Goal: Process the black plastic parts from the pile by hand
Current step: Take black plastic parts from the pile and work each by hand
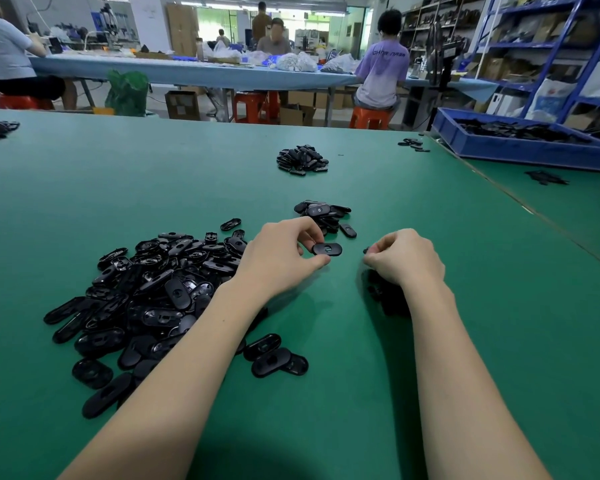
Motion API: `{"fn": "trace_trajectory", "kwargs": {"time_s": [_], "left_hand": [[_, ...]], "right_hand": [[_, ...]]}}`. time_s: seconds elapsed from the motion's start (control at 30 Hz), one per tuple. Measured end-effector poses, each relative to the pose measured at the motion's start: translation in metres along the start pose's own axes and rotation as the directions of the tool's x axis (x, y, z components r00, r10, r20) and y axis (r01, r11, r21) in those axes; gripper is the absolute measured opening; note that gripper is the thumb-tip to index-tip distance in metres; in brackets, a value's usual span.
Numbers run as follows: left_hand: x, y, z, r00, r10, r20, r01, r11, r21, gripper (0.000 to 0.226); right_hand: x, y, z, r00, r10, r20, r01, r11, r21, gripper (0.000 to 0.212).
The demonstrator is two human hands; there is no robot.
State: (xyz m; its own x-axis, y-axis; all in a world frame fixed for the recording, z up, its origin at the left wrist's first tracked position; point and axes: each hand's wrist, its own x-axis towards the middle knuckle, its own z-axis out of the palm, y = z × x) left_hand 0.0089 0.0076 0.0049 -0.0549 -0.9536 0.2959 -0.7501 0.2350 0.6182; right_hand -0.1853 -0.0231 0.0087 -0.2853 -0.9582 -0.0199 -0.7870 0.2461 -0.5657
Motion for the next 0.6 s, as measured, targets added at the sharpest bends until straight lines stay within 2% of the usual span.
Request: {"fn": "trace_trajectory", "kwargs": {"time_s": [0.03, 0.1, 0.17, 0.33, 0.6], "left_hand": [[0.0, 0.0, 0.0, 1.0, -0.005, -0.001, 0.005, 1.0, -0.001, 0.019], [0.001, 0.0, 0.0, 1.0, -0.021, -0.014, 0.021, 1.0, -0.007, 0.019], [0.001, 0.0, 0.0, 0.999, -0.037, -0.031, 0.036, 0.999, -0.02, 0.02], [0.002, 0.0, 0.0, 0.998, -0.05, -0.045, 0.049, 0.998, -0.04, 0.019], [0.003, -0.001, -0.001, 0.997, -0.054, -0.061, 0.051, 0.998, -0.04, 0.02]], "right_hand": [[0.0, -0.001, -0.001, 0.999, -0.038, 0.029, 0.034, 0.99, 0.135, 0.003], [-0.004, -0.003, -0.005, 0.985, -0.126, 0.115, 0.06, 0.888, 0.455, 0.008], [-0.007, -0.006, -0.007, 0.964, -0.194, 0.183, 0.047, 0.799, 0.6, 0.011], [-0.01, -0.01, -0.005, 0.922, -0.308, 0.233, 0.068, 0.722, 0.689, 0.009], [-0.014, -0.014, -0.003, 0.923, -0.329, 0.2, 0.122, 0.742, 0.659, 0.008]]}}
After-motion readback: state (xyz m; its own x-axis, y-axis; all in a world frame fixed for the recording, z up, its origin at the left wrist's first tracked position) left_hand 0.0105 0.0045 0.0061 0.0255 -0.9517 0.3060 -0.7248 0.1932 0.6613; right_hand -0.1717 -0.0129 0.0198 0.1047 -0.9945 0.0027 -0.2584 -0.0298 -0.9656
